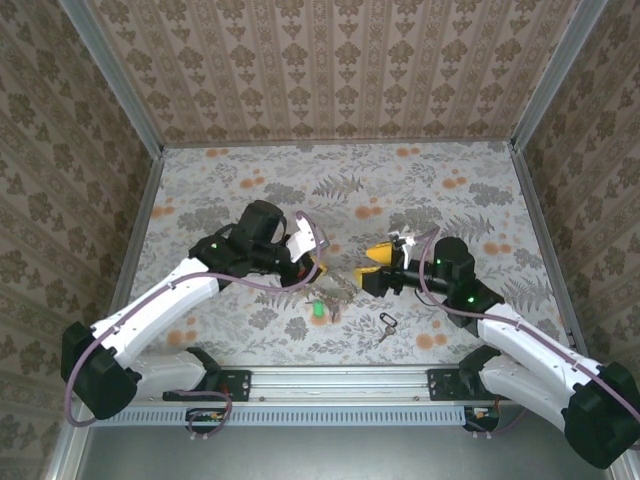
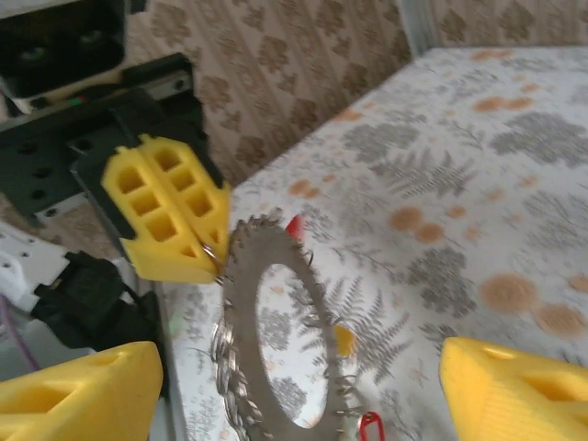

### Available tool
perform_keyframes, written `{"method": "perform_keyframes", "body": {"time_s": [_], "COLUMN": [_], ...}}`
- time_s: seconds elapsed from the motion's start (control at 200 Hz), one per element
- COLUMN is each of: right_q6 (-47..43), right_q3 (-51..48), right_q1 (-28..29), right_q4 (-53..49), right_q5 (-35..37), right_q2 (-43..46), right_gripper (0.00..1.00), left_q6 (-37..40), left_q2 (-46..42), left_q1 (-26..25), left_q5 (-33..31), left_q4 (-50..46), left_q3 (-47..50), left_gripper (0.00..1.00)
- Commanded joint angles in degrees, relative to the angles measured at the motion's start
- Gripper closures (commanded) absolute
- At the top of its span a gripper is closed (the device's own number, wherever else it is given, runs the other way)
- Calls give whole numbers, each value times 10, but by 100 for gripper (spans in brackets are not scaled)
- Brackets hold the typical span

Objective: Put the keys on the keyring

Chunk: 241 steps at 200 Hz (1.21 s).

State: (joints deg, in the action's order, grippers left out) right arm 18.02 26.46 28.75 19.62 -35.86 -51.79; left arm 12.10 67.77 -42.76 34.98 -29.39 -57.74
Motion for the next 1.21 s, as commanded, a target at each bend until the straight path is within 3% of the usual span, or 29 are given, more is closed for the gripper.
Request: {"method": "perform_keyframes", "body": {"time_s": [0.0,0.175,0.33,0.5,0.625,0.87,0.985,1.2], "right_q6": [-1,-17,-11,-19,-40,-47,-54,-81], "right_q3": [30,64,76,83,89,84,74,60], "right_q1": [4,4,7,23,44,55,60,60], "right_q4": [36,22,41,20,-16,-29,-35,-48], "right_q5": [-57,-94,-121,-131,-108,-72,-3,53], "right_q2": [-9,-28,-47,-56,-54,-54,-48,-39], "right_gripper": [33,64,78,78,63,62,59,65], "left_q6": [36,45,48,44,45,50,52,54], "left_q2": [2,17,20,19,24,25,25,26], "left_q1": [5,10,14,22,23,21,19,18], "left_q5": [96,132,143,146,130,103,101,100], "left_q4": [57,86,86,91,92,84,76,71], "left_q3": [-23,-40,-54,-58,-62,-69,-73,-77], "left_gripper": [100,100,100,100,100,100,100,100]}}
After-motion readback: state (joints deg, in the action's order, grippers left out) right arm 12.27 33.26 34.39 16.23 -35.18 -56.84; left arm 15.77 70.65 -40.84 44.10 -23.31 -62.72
